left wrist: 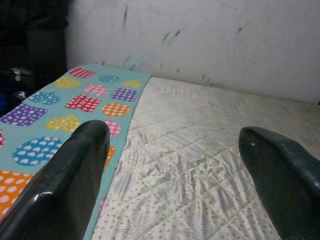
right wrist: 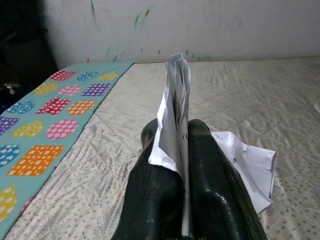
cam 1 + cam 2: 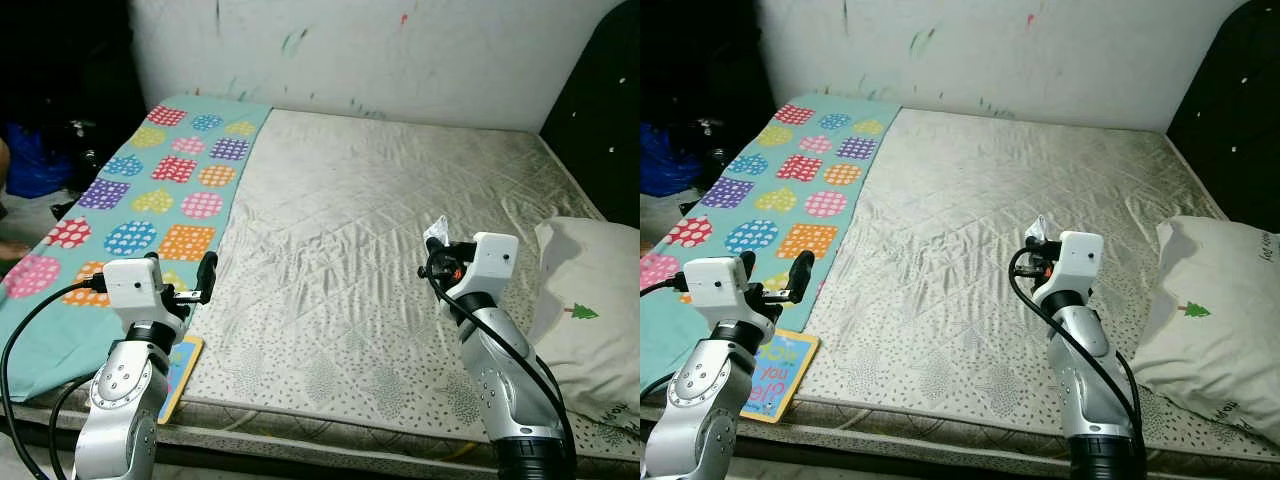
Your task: Clean up the room
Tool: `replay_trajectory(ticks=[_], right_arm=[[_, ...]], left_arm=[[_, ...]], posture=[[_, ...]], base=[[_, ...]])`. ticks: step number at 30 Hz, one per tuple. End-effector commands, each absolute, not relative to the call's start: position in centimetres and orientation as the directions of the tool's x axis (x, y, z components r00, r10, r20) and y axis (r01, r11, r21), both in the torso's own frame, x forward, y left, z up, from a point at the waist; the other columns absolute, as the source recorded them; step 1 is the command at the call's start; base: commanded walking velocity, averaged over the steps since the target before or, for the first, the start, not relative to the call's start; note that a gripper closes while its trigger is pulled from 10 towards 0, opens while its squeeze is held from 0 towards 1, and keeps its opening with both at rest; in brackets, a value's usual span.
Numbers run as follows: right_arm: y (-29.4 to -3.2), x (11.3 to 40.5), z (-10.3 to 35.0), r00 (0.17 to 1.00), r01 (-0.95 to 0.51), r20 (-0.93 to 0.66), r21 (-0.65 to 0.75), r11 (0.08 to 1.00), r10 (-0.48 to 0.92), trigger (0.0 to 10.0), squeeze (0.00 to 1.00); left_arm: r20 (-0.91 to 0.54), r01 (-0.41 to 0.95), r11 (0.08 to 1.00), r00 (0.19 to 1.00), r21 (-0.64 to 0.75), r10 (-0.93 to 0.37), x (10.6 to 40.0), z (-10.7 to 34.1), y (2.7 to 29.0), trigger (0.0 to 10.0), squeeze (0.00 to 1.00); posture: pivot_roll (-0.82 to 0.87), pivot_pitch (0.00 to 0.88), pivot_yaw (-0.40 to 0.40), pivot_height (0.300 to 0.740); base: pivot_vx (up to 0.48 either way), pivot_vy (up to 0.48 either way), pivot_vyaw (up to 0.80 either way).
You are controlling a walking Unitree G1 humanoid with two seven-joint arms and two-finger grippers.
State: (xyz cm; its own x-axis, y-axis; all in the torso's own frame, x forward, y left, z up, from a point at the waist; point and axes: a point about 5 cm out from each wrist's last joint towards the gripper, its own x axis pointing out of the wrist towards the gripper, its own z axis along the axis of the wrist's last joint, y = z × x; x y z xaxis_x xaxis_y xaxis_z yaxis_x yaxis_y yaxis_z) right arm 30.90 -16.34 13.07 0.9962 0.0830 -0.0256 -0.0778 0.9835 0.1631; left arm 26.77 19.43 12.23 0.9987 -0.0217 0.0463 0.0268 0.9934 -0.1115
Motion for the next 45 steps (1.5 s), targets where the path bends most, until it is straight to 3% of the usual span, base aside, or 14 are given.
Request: replay_trajectory(ticks=[1, 30, 45], right_arm=[[-16.3, 31.1, 13.9, 0.997, -0.079, 0.002, 0.147, 0.986, 0.080, 10.0, 0.00], [-16.4, 31.9, 14.0, 0.997, -0.071, 0.005, 0.137, 0.988, 0.071, 10.0, 0.00], [-16.1, 33.4, 15.1, 0.995, -0.089, 0.054, 0.139, 0.986, 0.082, 10.0, 0.00]], left_arm=[[0.052, 0.029, 0.993, 0.998, -0.117, -0.023, 27.0, 12.6, 19.3, 10.0, 0.00], [0.058, 0.021, 0.993, 0.998, -0.112, -0.015, 27.7, 12.8, 19.6, 10.0, 0.00], [0.177, 0.023, 0.995, 0.984, -0.094, -0.006, 27.2, 18.1, 20.4, 10.0, 0.00]], posture=[[-0.03, 0.000, -0.018, 0.740], [-0.02, 0.000, -0.015, 0.740], [0.02, 0.000, -0.028, 0.740]], base=[[0.000, 0.262, 0.00], [0.000, 0.287, 0.00], [0.000, 0.019, 0.00]])
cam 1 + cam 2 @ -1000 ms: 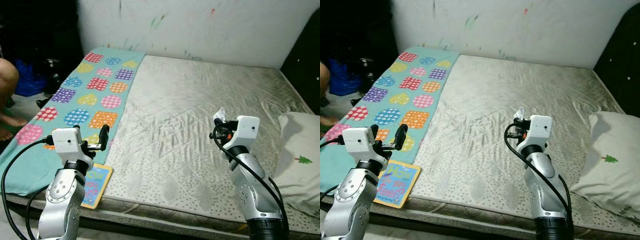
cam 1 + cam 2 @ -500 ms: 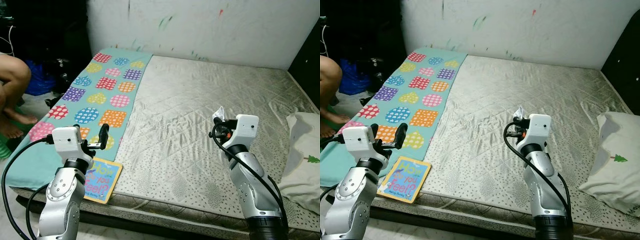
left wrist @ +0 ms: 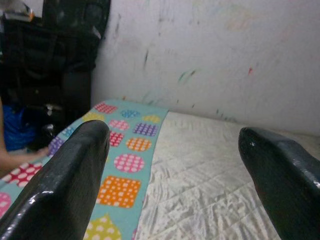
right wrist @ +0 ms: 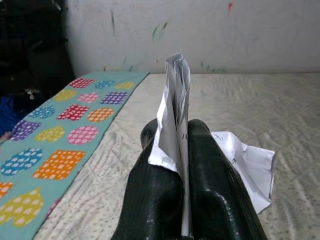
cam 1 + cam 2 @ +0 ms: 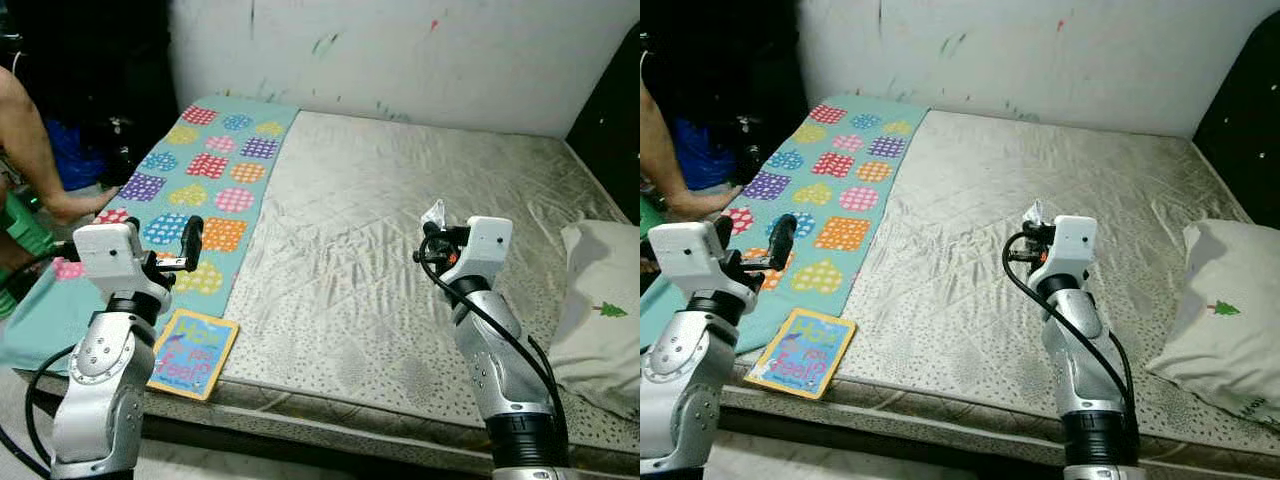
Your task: Clean up the room
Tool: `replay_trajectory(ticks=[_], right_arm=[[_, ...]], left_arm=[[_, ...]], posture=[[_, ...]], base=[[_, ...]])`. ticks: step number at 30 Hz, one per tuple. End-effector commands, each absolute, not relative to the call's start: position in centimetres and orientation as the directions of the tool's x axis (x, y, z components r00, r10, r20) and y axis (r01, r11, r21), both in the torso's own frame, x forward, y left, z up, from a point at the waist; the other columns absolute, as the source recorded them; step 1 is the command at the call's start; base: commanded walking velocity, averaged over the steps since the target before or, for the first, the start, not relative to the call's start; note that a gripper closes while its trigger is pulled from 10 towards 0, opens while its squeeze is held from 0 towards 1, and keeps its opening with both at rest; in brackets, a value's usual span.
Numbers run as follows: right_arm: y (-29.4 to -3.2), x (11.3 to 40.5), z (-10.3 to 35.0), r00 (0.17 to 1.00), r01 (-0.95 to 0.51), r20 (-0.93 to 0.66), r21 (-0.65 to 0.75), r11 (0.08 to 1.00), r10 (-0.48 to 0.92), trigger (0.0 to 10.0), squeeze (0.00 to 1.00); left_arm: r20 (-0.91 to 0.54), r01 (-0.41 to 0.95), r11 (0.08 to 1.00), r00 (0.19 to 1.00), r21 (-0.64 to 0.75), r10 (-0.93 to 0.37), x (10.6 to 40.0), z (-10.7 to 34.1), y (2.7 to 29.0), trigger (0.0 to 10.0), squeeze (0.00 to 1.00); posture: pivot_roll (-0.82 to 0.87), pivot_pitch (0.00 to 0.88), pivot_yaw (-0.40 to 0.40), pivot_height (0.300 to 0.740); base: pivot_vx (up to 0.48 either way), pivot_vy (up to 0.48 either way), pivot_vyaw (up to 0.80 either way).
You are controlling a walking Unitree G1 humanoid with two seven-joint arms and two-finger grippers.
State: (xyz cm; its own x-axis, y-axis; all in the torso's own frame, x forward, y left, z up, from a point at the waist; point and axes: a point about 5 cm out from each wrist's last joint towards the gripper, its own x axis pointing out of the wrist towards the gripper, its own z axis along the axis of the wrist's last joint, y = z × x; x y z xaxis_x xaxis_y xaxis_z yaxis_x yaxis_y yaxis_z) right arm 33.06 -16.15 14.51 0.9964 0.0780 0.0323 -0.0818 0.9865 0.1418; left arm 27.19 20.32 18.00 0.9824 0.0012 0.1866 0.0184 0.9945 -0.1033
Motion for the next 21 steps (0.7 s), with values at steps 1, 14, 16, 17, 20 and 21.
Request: replay_trajectory(ticks=[1, 14, 16, 17, 20, 21], right_arm=[[-16.1, 33.4, 15.1, 0.995, -0.089, 0.054, 0.139, 0.986, 0.082, 10.0, 0.00], [-17.2, 31.8, 14.2, 0.998, -0.056, 0.020, 0.104, 0.993, 0.054, 10.0, 0.00], [-17.3, 31.8, 14.3, 0.998, -0.055, 0.022, 0.101, 0.993, 0.053, 10.0, 0.00], [-17.4, 31.8, 14.4, 0.998, -0.053, 0.023, 0.103, 0.993, 0.051, 10.0, 0.00], [-17.6, 31.9, 14.6, 0.999, -0.048, 0.029, 0.103, 0.994, 0.045, 10.0, 0.00], [-17.6, 31.9, 14.6, 0.999, -0.044, 0.029, 0.103, 0.994, 0.041, 10.0, 0.00]], left_arm=[[0.177, 0.023, 0.995, 0.984, -0.094, -0.006, 27.2, 18.1, 20.4, 10.0, 0.00], [0.084, 0.016, 0.992, 0.996, -0.122, -0.006, 26.2, 15.0, 19.7, 10.0, 0.00], [0.080, 0.015, 0.991, 0.997, -0.130, -0.005, 26.1, 14.9, 19.5, 10.0, 0.00], [0.080, 0.016, 0.991, 0.997, -0.133, -0.005, 26.1, 14.9, 19.4, 10.0, 0.00], [0.077, 0.015, 0.989, 0.997, -0.144, -0.004, 25.9, 14.8, 19.3, 10.0, 0.00], [0.076, 0.014, 0.989, 0.997, -0.150, -0.003, 25.9, 14.8, 19.3, 10.0, 0.00]], posture=[[0.02, 0.000, -0.028, 0.740], [-0.02, 0.000, -0.055, 0.740], [-0.03, 0.000, -0.056, 0.740], [-0.03, 0.000, -0.057, 0.740], [-0.03, 0.000, -0.058, 0.740], [-0.03, 0.000, -0.058, 0.740]], base=[[0.000, 0.000, 0.00], [0.000, 0.000, 0.00], [0.000, 0.000, 0.00], [0.000, 0.000, 0.00], [0.000, 0.000, 0.00], [0.000, 0.000, 0.00]])
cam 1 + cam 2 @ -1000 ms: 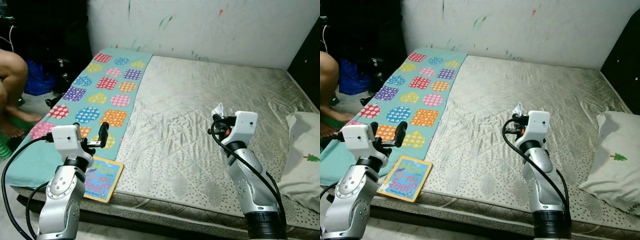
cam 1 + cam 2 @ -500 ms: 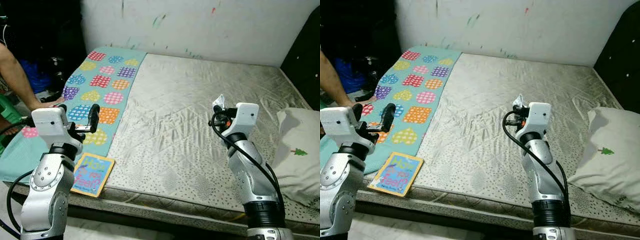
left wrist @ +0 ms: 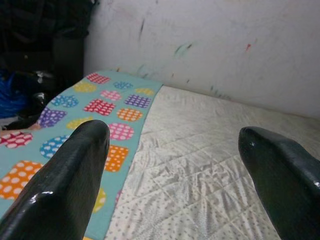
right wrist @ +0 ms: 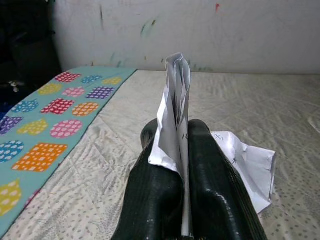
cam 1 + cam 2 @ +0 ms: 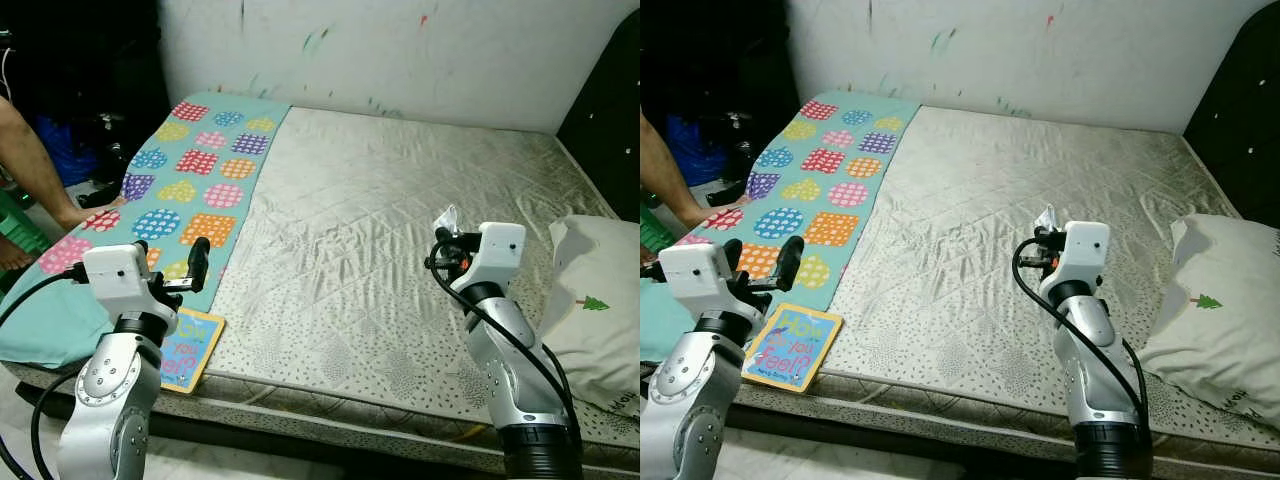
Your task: Clean up the room
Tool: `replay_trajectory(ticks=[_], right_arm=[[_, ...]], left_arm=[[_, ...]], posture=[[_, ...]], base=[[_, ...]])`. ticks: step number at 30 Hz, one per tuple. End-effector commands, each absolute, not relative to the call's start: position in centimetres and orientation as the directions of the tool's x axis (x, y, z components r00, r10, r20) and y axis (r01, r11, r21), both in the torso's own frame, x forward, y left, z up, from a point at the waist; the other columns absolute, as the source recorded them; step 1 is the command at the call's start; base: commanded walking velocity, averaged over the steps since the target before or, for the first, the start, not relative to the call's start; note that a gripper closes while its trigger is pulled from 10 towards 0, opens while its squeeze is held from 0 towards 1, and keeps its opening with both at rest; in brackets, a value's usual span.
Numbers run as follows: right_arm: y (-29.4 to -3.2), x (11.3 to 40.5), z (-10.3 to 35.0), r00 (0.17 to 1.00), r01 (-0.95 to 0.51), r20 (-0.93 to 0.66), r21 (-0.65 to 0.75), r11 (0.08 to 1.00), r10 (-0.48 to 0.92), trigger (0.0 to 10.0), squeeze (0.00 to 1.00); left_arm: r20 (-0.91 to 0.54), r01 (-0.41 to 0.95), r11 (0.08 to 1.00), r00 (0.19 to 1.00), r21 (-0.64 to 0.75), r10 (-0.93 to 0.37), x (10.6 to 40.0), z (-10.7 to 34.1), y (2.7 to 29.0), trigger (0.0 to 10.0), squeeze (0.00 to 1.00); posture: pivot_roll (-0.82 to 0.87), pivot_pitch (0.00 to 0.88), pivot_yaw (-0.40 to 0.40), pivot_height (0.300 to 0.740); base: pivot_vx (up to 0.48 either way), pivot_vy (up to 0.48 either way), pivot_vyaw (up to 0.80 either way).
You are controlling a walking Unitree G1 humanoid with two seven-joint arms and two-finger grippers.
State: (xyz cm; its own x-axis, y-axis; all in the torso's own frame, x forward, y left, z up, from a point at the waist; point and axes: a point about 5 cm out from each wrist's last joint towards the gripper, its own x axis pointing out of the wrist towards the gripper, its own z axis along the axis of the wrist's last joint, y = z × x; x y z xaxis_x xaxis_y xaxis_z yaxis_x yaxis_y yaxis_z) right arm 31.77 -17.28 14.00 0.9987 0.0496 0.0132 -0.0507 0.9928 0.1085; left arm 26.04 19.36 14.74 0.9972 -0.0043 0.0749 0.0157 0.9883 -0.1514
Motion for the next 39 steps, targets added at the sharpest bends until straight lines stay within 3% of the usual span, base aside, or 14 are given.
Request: replay_trajectory(ticks=[1, 5, 14, 28, 39], right_arm=[[-17.63, 31.91, 14.62, 0.999, -0.044, 0.029, 0.103, 0.994, 0.041, 10.0, 0.00], [-17.47, 31.85, 14.51, 0.999, -0.043, 0.020, 0.111, 0.993, 0.041, 10.0, 0.00], [-17.04, 31.63, 14.27, 0.999, -0.053, 0.010, 0.105, 0.993, 0.053, 10.0, 0.00], [-17.13, 31.21, 13.90, 1.000, -0.030, -0.004, 0.104, 0.994, 0.030, 10.0, 0.00], [-17.06, 31.21, 13.75, 0.999, -0.041, -0.011, 0.097, 0.994, 0.043, 10.0, 0.00]], left_arm=[[0.076, 0.014, 0.989, 0.997, -0.150, -0.003, 25.91, 14.83, 19.28, 10.0, 0.00], [0.073, 0.019, 0.985, 0.997, -0.169, -0.006, 25.68, 14.87, 19.32, 10.0, 0.00], [0.063, 0.037, 0.986, 0.998, -0.162, -0.027, 25.74, 14.76, 19.29, 10.0, 0.00], [0.047, 0.042, 0.987, 0.998, -0.155, -0.035, 25.65, 14.80, 19.52, 10.0, 0.00], [0.040, 0.045, 0.986, 0.998, -0.158, -0.039, 25.73, 14.81, 19.51, 10.0, 0.00]], posture=[[-0.03, 0.000, -0.058, 0.740], [-0.02, 0.000, -0.051, 0.740], [-0.02, 0.000, -0.040, 0.740], [-0.02, 0.000, -0.027, 0.740], [-0.02, 0.000, -0.031, 0.740]], base=[[0.000, 0.000, 0.00], [0.000, 0.000, 0.00], [0.000, 0.000, -0.80], [0.000, 0.286, -0.70], [0.000, 0.298, 0.00]])
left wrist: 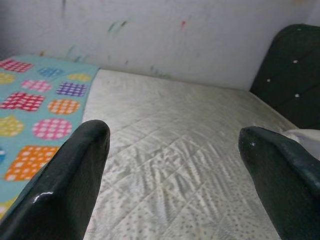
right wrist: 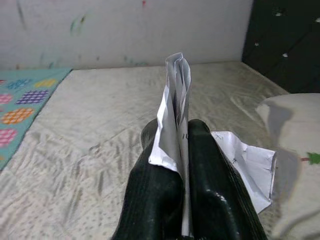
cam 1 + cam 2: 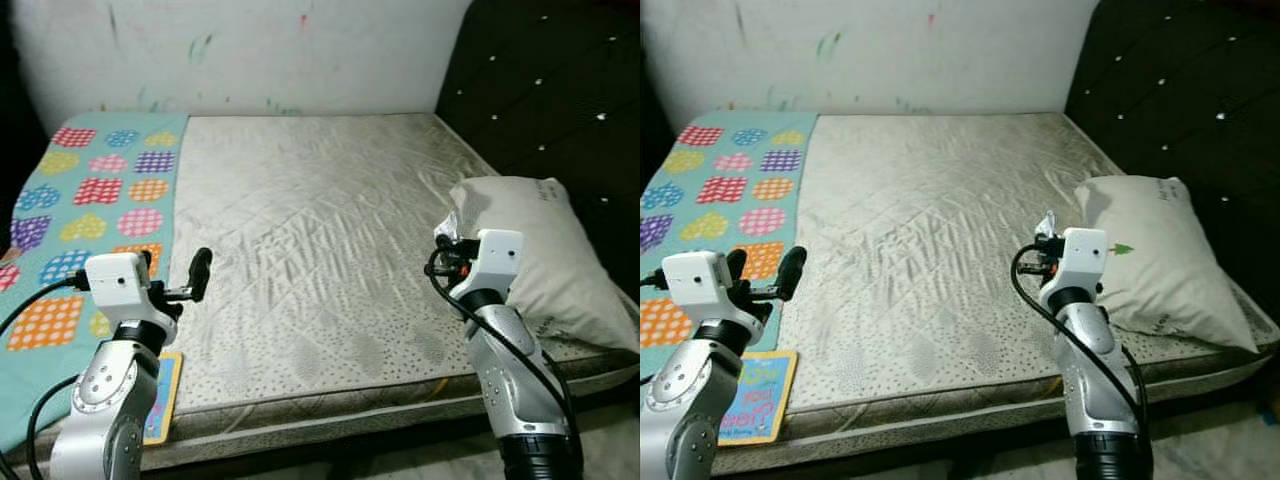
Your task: Clean up the room
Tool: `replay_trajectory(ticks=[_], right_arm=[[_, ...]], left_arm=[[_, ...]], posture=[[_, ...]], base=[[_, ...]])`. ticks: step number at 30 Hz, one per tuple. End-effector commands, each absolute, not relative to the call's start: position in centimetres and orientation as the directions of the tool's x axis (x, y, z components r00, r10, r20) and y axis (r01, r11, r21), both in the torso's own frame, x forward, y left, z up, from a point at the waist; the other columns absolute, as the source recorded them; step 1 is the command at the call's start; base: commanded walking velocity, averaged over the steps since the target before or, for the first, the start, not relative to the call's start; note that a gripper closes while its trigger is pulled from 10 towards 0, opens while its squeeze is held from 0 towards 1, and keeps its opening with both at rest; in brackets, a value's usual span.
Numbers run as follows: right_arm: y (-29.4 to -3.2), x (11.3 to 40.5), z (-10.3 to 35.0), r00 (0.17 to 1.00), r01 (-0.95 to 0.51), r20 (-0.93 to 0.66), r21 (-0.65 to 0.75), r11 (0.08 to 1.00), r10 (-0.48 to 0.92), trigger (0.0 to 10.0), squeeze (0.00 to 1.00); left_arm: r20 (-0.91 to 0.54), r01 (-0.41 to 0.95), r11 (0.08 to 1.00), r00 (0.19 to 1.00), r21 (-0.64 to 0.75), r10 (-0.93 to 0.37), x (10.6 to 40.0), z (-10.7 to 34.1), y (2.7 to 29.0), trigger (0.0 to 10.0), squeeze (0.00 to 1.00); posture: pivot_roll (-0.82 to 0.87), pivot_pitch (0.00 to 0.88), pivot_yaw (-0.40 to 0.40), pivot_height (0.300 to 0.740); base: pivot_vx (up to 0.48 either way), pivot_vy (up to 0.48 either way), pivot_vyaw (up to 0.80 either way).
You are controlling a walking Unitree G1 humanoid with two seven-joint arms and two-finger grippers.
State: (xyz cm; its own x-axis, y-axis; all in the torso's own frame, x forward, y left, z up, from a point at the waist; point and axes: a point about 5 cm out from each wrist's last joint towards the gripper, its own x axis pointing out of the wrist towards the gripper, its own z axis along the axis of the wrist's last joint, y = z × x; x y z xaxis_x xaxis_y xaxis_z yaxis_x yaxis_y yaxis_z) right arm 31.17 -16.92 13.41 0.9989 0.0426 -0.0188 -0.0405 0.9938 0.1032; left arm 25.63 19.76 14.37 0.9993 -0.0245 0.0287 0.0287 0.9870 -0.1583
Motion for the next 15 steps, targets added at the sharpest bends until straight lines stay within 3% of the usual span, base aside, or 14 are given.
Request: replay_trajectory(ticks=[1, 15], right_arm=[[-17.06, 31.23, 13.77, 0.999, -0.042, -0.012, 0.094, 0.995, 0.043, 10.0, 0.00], [-17.26, 31.40, 13.85, 0.999, -0.041, -0.011, 0.084, 0.996, 0.042, 10.0, 0.00]], left_arm=[[0.040, 0.045, 0.986, 0.998, -0.159, -0.039, 25.77, 14.83, 19.50, 10.0, 0.00], [0.041, 0.043, 0.986, 0.998, -0.161, -0.037, 25.86, 14.84, 19.40, 10.0, 0.00]], posture=[[-0.02, 0.000, -0.031, 0.740], [-0.03, 0.000, -0.036, 0.740]], base=[[0.000, 0.319, 0.00], [0.000, 0.480, 0.00]])
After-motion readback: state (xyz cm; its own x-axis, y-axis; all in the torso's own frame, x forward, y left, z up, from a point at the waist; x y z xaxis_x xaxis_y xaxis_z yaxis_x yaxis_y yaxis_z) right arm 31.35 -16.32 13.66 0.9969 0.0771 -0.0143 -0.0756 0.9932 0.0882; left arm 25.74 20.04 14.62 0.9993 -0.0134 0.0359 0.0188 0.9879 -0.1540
